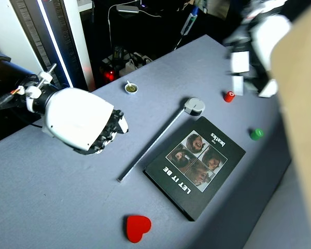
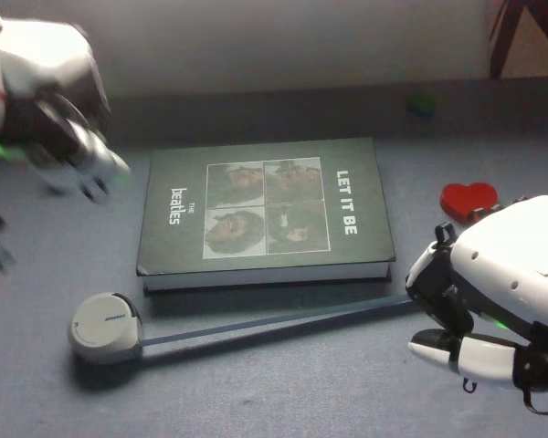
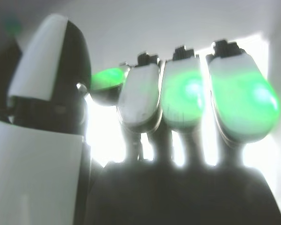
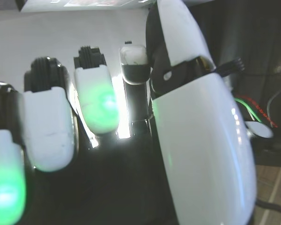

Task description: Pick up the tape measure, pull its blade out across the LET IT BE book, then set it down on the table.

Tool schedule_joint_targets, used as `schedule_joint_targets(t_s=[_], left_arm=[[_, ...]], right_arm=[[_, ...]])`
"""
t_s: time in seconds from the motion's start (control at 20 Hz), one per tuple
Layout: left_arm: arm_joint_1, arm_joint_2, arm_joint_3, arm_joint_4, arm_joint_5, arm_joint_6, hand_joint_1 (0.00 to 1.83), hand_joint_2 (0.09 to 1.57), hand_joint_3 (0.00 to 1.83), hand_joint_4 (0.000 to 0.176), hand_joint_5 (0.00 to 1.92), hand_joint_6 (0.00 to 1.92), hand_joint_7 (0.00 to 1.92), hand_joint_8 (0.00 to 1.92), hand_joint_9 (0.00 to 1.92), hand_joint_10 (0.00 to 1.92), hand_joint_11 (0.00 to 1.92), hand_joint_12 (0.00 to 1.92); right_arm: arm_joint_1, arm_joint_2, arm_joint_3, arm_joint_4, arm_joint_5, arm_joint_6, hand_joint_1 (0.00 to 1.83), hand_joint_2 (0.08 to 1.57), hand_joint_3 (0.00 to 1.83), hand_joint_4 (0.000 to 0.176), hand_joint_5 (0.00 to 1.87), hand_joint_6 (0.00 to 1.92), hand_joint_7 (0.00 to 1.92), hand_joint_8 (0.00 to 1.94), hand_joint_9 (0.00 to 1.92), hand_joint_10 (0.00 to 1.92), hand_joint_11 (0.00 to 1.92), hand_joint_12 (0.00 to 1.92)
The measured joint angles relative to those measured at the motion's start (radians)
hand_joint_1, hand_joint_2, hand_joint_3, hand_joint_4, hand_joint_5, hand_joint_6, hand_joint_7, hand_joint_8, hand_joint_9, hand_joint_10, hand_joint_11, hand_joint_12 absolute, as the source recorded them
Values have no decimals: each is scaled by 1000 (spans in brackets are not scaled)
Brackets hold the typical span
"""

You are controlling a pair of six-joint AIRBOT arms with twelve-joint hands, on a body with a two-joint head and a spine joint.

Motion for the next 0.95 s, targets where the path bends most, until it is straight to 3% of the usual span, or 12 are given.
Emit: schedule_joint_targets(t_s=[0.05,0.1,0.4,0.45,0.5,0.55,0.75,0.95], left_arm=[[23,-15,-27,-2,-29,-27,880,1223,10,0,1281,1921,1419,1921,1493,1921,1564,1921],[64,-73,-83,12,-85,-107,881,1225,4,0,1253,1921,1379,1921,1448,1921,1534,1921],[64,-130,-140,8,-226,-155,912,1168,0,0,1104,1921,1207,1921,1259,1921,1371,1921],[64,-138,-159,-2,-263,-174,918,1124,2,49,1022,1921,1126,1921,1172,1921,1289,1921],[64,-138,-163,-3,-267,-179,917,1104,0,151,982,1921,1089,1921,1132,1921,1245,1921],[64,-138,-168,-4,-278,-179,920,1086,0,171,952,1921,1061,1921,1101,1921,1212,1921],[78,-150,-179,1,-318,-206,852,1089,1,176,997,1921,1118,1921,1166,1921,1287,1921],[79,-150,-179,2,-322,-208,795,1114,6,176,1109,1921,1167,1921,1213,1921,1369,1921]], right_arm=[[0,0,0,0,2,0,1009,1339,17,176,1294,1921,1515,1941,1688,1921,1862,1921],[0,0,0,0,-1,-3,1023,1331,8,176,1281,1921,1498,1941,1686,1921,1859,1921],[0,-9,8,0,-2,-5,1034,1302,0,176,1261,1921,1497,1941,1720,1921,1901,1921],[0,-10,8,0,-3,-5,1061,1286,0,176,1307,1921,1526,1941,1748,1921,1920,1921],[0,-10,8,0,-3,-4,1085,1266,0,176,1299,1921,1529,1941,1752,1921,1921,1921],[0,-10,8,0,-2,-4,1110,1230,0,176,1286,1921,1529,1941,1753,1921,1921,1921],[25,-10,24,-2,7,19,1131,1185,0,176,1303,1921,1509,1941,1710,1921,1921,1921],[25,-10,39,-3,48,36,1001,1262,13,176,1250,1921,1436,1941,1654,1921,1915,1921]])
